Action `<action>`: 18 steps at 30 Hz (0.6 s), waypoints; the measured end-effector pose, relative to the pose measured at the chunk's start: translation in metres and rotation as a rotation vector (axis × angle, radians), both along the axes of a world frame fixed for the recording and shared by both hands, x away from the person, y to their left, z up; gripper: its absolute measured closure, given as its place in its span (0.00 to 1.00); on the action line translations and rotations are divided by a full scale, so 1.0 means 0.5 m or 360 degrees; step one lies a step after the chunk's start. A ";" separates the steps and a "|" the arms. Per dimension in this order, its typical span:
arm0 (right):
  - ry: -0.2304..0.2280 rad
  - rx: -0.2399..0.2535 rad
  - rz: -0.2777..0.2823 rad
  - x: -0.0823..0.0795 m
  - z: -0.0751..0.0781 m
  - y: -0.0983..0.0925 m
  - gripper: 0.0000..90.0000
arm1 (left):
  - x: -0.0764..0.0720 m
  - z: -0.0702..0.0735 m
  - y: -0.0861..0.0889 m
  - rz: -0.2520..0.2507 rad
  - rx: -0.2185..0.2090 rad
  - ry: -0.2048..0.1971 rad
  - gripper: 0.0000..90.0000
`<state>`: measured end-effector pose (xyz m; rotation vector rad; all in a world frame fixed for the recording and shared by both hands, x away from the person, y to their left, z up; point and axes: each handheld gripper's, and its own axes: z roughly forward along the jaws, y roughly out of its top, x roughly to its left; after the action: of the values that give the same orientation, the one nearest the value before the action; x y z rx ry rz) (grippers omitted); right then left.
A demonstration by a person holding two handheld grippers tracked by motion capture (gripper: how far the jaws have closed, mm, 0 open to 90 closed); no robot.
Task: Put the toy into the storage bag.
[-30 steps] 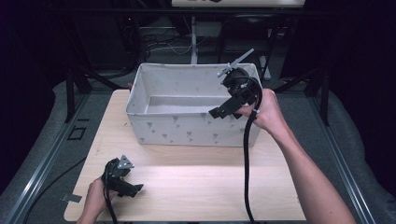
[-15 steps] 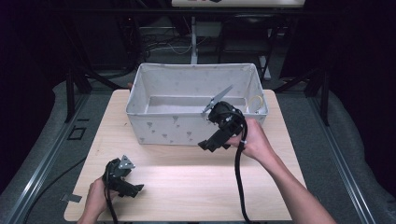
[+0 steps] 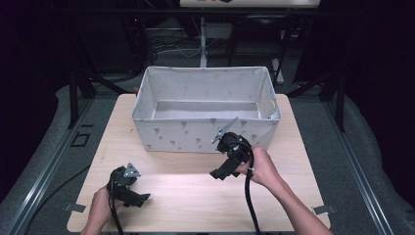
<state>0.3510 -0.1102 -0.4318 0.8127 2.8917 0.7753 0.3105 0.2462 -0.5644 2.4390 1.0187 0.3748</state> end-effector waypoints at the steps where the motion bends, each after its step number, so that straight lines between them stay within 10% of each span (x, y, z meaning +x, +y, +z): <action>1: 0.0032 -0.0003 -0.0008 0.003 -0.025 -0.006 0.00 | 0.000 0.000 0.000 -0.0001 0.0001 -0.0003 0.00; 18: 0.0133 -0.0257 -0.0069 0.000 -0.168 -0.056 0.00 | 0.002 -0.002 -0.002 -0.0013 0.0010 -0.0002 0.00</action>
<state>0.3509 -0.1380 -0.5156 0.9063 2.9496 0.5074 0.3115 0.2450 -0.5652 2.4473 1.0083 0.3768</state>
